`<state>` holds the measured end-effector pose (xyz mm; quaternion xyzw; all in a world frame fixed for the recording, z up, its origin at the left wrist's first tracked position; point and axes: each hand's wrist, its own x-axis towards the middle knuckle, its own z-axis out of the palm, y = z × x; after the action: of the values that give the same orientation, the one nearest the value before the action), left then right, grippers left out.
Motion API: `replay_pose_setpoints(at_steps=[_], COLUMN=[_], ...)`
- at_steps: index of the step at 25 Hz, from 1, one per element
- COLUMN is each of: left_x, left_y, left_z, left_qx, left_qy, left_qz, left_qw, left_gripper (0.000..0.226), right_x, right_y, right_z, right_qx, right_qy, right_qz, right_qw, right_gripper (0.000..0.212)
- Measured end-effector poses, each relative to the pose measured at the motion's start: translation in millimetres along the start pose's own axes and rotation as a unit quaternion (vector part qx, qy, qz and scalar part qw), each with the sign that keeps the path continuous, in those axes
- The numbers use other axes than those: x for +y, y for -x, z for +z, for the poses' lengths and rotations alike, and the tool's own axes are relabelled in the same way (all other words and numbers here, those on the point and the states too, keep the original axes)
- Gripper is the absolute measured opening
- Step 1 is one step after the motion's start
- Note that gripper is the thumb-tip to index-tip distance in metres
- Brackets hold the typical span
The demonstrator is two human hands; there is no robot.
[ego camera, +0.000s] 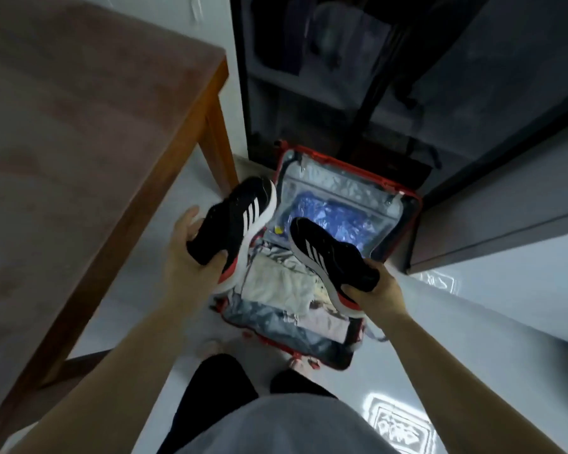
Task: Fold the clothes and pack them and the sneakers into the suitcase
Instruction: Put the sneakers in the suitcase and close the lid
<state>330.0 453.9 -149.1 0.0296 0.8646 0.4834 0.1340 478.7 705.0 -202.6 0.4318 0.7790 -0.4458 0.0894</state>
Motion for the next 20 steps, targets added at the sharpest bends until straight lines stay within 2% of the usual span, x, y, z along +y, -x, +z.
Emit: replay_pose_setpoints(at_steps=[3, 6, 12, 15, 18, 20], left_x=[-52, -125, -314, -412, -497, -534], left_y=[9, -1, -62, -98, -123, -133], left_z=[39, 77, 187, 245, 283, 294], left_qx=[-0.109, -0.220, -0.368, -0.426, -0.471, -0.476], left_qy=[-0.062, -0.119, -0.160, -0.177, -0.189, -0.165], left_qz=[-0.083, -0.146, -0.180, -0.176, -0.163, -0.170], left_qw=[0.989, 0.957, 0.898, 0.869, 0.846, 0.847], left_gripper=[0.076, 0.080, 0.083, 0.083, 0.068, 0.062], right_x=[74, 137, 284, 359, 429, 461], right_y=[11, 5, -71, -122, -168, -190], right_z=[4, 38, 158, 211, 249, 267], right_qx=[0.005, 0.007, -0.017, -0.072, -0.127, -0.143], right_qy=[0.016, 0.018, 0.008, -0.006, -0.036, -0.049], right_qz=[0.082, 0.131, 0.172, 0.171, 0.163, 0.162], right_qw=[0.996, 0.991, 0.985, 0.983, 0.978, 0.975], right_gripper=[0.063, 0.064, 0.056, 0.049, 0.044, 0.043])
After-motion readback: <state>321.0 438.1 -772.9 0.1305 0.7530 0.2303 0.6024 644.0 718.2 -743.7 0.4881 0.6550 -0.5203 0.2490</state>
